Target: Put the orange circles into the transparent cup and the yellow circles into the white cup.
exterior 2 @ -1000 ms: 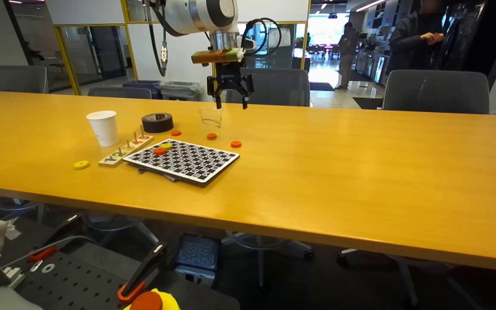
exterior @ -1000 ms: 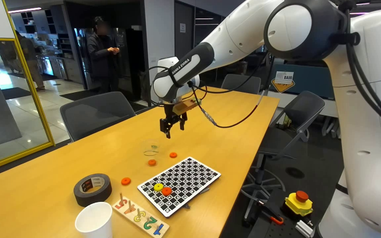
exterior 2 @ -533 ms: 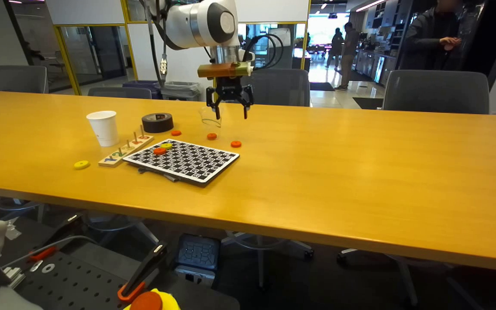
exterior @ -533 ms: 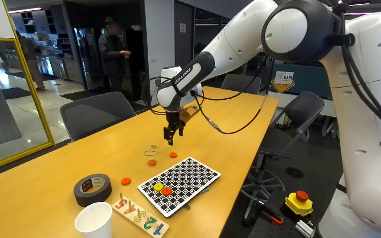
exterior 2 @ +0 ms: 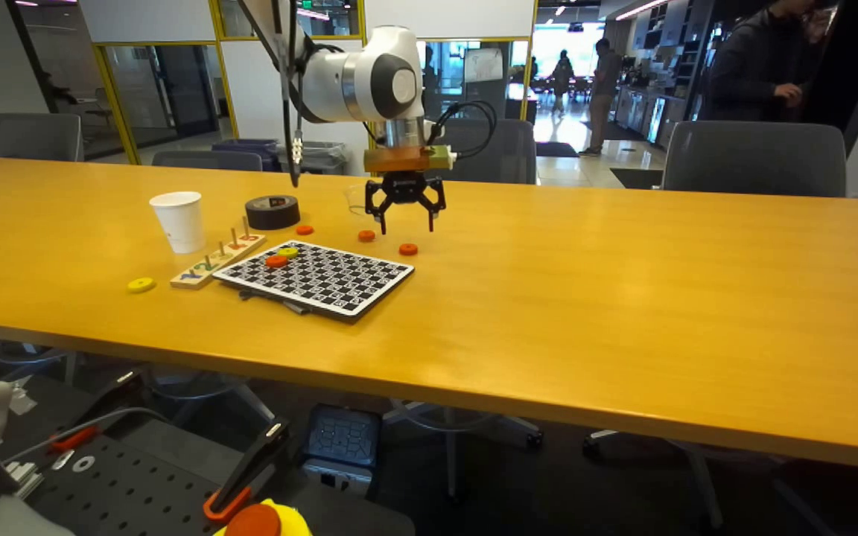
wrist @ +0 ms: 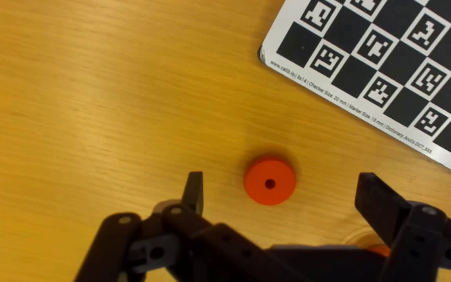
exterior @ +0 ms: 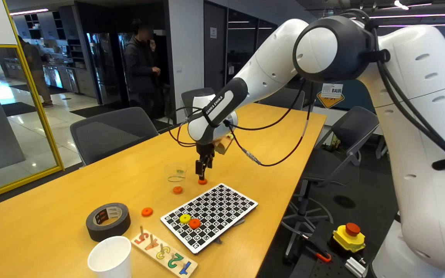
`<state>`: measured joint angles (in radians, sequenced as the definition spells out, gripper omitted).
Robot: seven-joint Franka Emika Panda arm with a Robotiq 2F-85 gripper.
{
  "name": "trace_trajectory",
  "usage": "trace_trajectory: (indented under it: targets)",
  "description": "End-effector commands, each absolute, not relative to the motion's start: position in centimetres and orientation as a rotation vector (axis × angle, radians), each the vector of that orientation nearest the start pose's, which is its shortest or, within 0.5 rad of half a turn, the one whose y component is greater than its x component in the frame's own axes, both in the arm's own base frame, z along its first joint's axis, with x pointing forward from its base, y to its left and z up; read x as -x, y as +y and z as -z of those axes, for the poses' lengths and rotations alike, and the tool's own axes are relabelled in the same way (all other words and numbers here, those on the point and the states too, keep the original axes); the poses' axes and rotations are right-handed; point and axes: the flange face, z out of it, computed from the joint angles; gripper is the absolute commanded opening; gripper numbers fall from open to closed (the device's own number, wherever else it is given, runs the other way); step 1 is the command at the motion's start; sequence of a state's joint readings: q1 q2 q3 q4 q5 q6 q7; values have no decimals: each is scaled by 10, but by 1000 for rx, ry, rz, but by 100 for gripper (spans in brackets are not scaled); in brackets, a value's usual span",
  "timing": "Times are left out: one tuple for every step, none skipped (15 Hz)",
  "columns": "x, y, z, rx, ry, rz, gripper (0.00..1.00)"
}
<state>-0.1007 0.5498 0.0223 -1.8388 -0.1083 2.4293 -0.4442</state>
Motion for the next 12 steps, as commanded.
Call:
trace_trajectory:
  targets:
    - [-659, -58, -217, 3083, -748, 95, 100]
    - [-661, -58, -213, 3072, -757, 95, 100]
    - [-662, -59, -210, 3065, -763, 97, 100]
    - [-663, -59, -208, 3056, -776, 101, 100]
    - [-664, -58, -206, 3051, -781, 102, 100]
    - [-665, -58, -205, 3045, -789, 103, 100]
    - [-667, -57, -204, 3040, -793, 103, 100]
    - [-668, -57, -203, 3036, -797, 104, 100]
    - [-669, -57, -203, 3033, -800, 106, 100]
    - [-670, -56, -202, 3029, -803, 108, 100]
    - [-670, -56, -202, 3027, -804, 110, 100]
    - [-671, -56, -202, 3025, -805, 112, 100]
